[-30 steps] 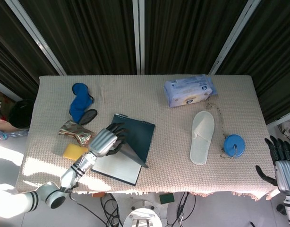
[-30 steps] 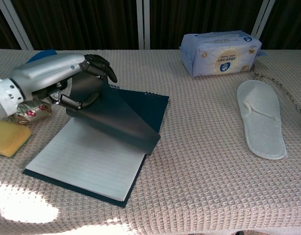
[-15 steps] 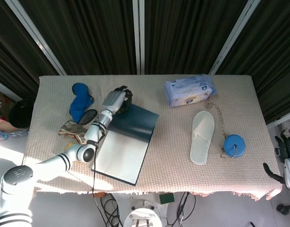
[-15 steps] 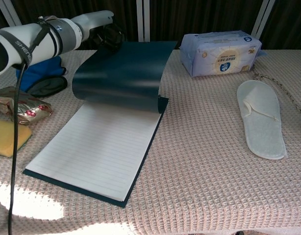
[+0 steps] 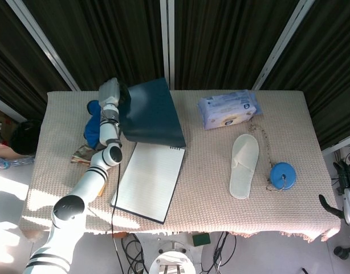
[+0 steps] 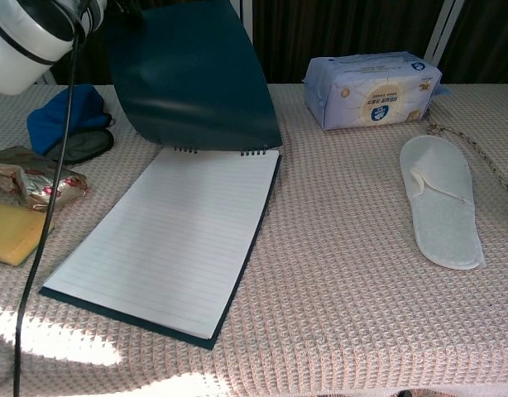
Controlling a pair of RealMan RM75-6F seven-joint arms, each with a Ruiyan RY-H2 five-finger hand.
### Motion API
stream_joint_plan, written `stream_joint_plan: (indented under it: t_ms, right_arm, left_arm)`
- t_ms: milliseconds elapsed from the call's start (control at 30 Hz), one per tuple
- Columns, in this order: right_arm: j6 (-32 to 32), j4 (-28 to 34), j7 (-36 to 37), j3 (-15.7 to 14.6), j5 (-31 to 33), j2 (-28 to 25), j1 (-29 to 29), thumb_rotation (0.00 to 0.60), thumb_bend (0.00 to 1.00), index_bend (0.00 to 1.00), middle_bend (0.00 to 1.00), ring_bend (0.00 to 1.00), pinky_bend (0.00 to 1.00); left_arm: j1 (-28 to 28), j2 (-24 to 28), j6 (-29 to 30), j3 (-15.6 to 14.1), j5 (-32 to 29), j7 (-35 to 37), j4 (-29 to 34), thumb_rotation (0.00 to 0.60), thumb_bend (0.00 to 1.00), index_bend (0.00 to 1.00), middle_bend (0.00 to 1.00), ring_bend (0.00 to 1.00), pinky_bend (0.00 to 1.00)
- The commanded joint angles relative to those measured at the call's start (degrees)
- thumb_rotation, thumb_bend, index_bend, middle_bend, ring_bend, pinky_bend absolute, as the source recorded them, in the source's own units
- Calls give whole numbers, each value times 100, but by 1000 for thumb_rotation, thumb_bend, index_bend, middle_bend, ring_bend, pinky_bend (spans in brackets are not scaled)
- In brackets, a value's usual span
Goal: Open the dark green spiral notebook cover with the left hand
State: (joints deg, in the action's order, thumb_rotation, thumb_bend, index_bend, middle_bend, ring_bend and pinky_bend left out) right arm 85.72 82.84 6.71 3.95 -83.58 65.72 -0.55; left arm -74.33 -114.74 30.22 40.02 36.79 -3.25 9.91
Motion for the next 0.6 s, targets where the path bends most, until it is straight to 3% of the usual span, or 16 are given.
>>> stream_joint_plan:
  t_ms: [33,67,133,200,367,500,600]
  right_arm:
    - [-47,19,-46,-3,-11,24,-36,582,283,0,0,0,0]
    - [-62,27,-64,-6,-19,35,-47,579,283,0,0,0,0]
    - [-79,53,-107,-17,-44,57,-66,577,283,0,0,0,0]
    - [-65,84,-145,-22,-65,64,-68,581,284,0,0,0,0]
    - [30,132,-174,-23,-70,35,-16,578,285,0,0,0,0]
    - [58,125,-140,-28,-59,16,16,578,284,0,0,0,0]
    - [61,90,-81,-34,-81,28,15,578,284,0,0,0,0]
  left_arm:
    - [-21,-2,-271,97,-69,32,-83,600,510,289,141,72,151]
    - [6,10,-315,64,-25,28,-69,600,482,144,82,55,143]
    - [60,20,-281,-40,130,109,5,565,408,5,15,35,132]
    - [123,23,-139,-179,356,328,107,499,343,0,0,27,120]
    - [210,47,95,-402,762,821,204,439,290,0,0,21,107]
    - [302,141,409,-629,1154,1214,378,437,288,0,0,12,106]
    - [568,360,897,-1002,1706,1614,862,438,287,0,0,1,107]
